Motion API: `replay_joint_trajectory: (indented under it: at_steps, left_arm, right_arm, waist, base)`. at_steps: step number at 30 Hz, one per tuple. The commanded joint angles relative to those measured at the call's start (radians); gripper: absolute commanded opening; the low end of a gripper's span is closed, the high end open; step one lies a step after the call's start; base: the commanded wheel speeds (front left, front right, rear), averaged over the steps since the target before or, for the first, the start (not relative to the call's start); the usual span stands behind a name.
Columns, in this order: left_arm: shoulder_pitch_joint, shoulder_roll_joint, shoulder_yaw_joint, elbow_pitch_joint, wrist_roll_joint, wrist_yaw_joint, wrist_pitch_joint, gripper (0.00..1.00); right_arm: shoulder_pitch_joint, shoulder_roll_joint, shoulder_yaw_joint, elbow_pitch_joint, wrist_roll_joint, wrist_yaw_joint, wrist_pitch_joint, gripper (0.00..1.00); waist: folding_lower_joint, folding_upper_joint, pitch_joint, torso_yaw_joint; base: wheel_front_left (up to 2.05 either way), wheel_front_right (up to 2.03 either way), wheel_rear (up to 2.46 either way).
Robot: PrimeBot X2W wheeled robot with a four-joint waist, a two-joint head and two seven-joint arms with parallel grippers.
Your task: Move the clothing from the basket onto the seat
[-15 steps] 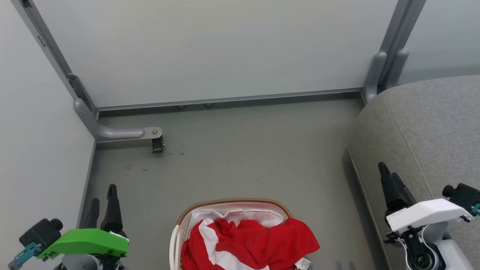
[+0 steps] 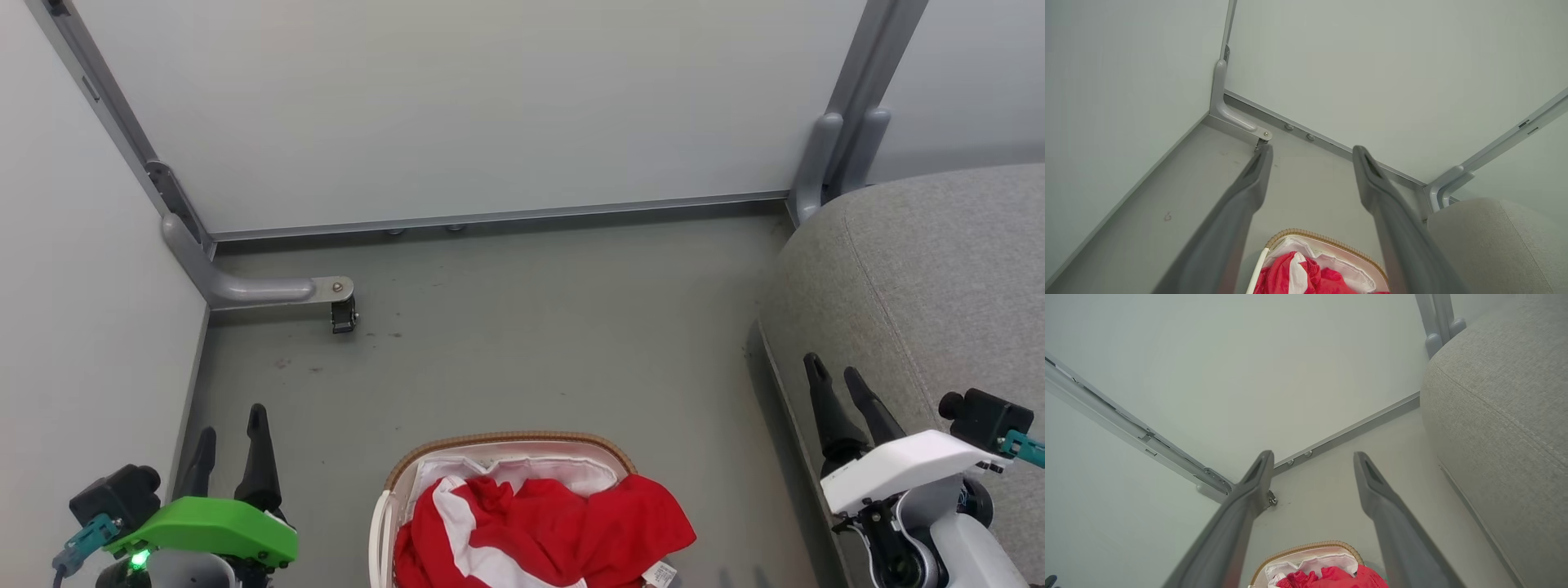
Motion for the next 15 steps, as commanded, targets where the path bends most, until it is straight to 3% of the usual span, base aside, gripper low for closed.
replay_joint_trajectory:
  at_steps: [1,15]
  left_arm:
    - [-0.019,0.017,-0.006,-0.009,0.040,0.006,-0.011,1.00]
    - [-0.006,0.034,-0.048,-0.024,0.185,0.036,-0.049,1.00]
  right_arm:
    - [-0.021,-0.014,0.006,-0.004,-0.035,0.000,-0.012,1.00]
    - [-0.019,-0.022,0.013,0.004,-0.193,0.000,-0.051,1.00]
  waist:
    - [-0.0001,0.0000,0.000,0.000]
    - [-0.0001,0.0000,0.001,0.000]
  base:
    - [0.00,0.00,0.00]
    - [0.00,0.00,0.00]
